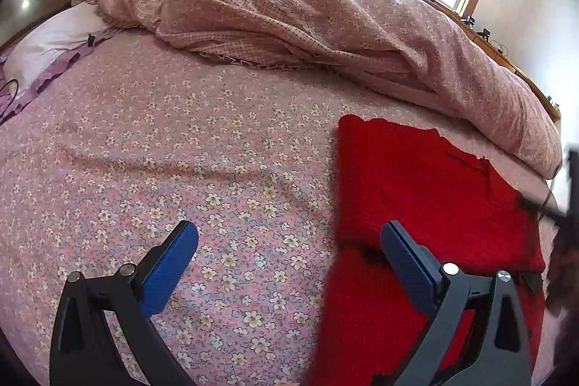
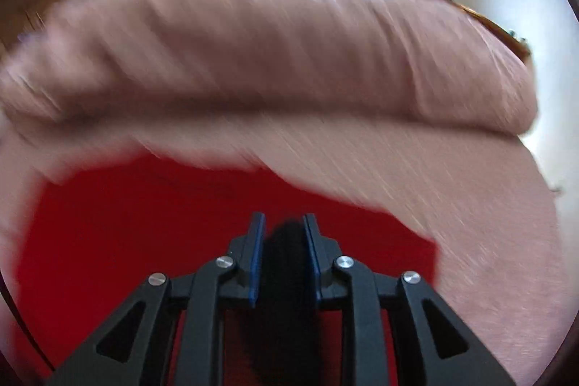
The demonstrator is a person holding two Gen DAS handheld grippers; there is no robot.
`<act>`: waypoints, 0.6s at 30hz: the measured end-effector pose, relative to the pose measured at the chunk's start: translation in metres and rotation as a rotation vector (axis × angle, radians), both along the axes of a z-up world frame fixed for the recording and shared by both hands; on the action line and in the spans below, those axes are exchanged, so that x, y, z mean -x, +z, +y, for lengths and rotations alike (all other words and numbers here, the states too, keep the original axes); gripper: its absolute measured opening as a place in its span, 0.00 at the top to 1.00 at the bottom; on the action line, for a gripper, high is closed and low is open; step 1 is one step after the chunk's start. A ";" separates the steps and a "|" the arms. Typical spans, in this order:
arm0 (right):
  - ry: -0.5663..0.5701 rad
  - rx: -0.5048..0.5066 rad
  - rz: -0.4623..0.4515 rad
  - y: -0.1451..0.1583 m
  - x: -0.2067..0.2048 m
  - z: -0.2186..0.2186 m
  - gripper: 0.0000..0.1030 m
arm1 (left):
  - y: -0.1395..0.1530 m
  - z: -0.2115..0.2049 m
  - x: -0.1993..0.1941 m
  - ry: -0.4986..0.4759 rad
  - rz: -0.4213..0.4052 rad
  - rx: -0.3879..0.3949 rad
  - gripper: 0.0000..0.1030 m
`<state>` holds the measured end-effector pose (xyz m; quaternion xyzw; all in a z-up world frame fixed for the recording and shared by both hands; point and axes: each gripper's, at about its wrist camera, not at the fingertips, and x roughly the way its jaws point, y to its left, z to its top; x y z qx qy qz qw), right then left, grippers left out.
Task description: Fold small clothes
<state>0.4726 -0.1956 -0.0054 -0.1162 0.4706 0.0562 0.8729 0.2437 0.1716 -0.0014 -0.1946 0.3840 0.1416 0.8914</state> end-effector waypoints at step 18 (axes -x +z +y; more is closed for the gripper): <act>-0.062 -0.481 0.067 0.010 0.082 -0.082 0.14 | 0.006 0.003 0.005 -0.009 -0.015 0.008 0.05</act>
